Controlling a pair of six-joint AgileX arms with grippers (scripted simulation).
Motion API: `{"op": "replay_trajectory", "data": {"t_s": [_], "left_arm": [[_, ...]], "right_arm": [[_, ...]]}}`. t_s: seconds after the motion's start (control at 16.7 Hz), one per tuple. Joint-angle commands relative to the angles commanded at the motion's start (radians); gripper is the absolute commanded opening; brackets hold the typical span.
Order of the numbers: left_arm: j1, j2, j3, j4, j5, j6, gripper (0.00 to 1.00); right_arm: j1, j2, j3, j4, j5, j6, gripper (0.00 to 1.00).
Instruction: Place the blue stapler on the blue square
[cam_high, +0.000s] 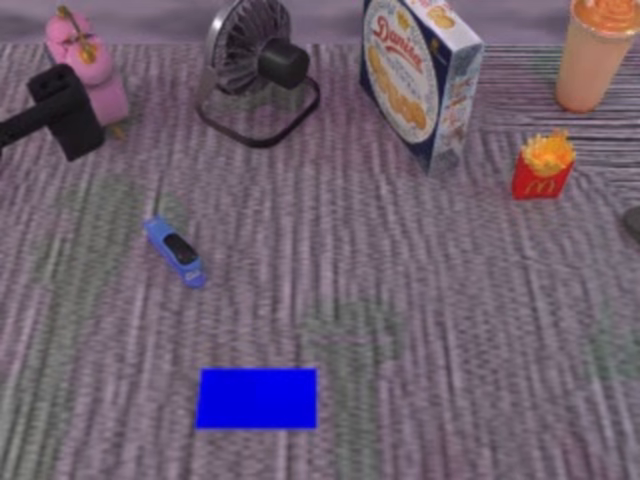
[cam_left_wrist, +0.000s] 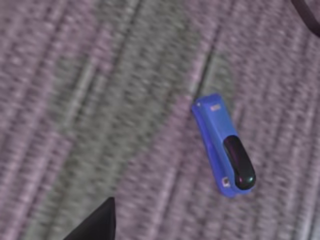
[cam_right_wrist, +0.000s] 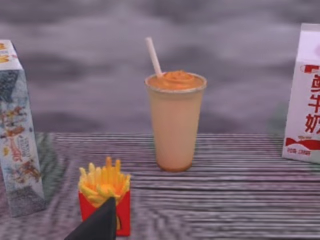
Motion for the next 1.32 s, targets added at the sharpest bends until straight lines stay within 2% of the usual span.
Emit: {"op": "replay_trajectory", "data": {"t_s": [0.3,0.66,0.84,1.32], "left_arm": [[-0.065,0.500,0.398,-0.286,-0.001,-0.209,1.00],[-0.116,0.847,0.734,-0.492,0.006,-0.377,1.00],[-0.125,0.909,0.796,-0.524,0.009,-0.406,1.00],[-0.121,0.917,0.760,-0.482,0.009,-0.402,1.00]], "right_arm": [[0.000,0.000,0.000,0.000,0.000,0.000,1.00],[0.000,0.000,0.000,0.000,0.000,0.000,1.00],[0.000,0.000,0.000,0.000,0.000,0.000,1.00],[0.000,0.000,0.000,0.000,0.000,0.000,1.00]]}}
